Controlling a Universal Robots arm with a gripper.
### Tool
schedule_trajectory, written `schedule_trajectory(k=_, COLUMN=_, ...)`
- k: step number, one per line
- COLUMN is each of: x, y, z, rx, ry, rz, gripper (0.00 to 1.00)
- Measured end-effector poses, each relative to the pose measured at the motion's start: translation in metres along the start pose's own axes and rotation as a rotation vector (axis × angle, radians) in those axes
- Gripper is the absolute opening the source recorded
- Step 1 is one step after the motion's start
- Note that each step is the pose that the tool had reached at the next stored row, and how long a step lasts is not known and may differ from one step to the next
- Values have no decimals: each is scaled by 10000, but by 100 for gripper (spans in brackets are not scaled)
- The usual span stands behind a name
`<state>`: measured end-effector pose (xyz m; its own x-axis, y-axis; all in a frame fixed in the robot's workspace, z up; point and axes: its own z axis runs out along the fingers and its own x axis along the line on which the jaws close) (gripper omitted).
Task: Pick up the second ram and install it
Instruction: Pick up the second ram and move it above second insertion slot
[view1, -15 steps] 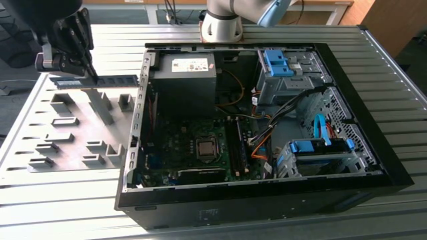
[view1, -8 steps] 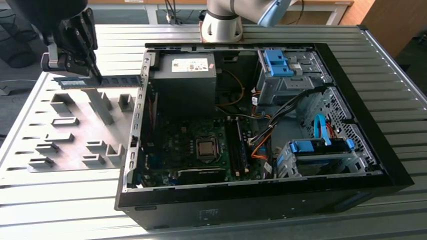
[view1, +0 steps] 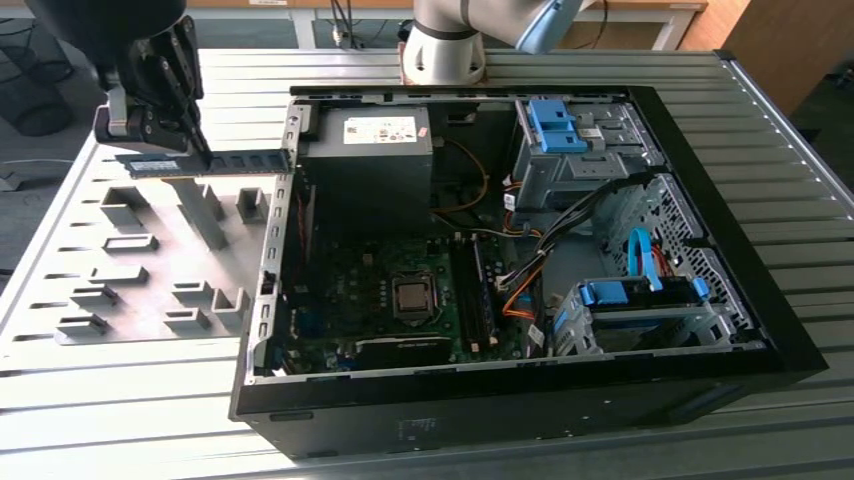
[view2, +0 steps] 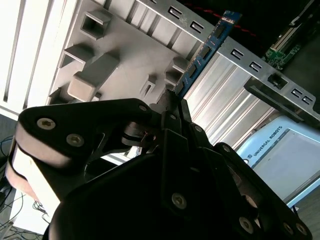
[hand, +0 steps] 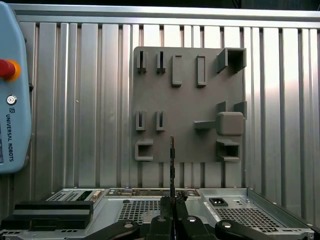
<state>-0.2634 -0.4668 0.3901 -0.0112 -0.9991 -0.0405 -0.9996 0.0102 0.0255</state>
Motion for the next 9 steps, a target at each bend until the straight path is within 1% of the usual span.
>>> schedule_trajectory(k=9, x=-1, y=-63, z=-1, rx=0, ry=-1, rz=0, gripper=14)
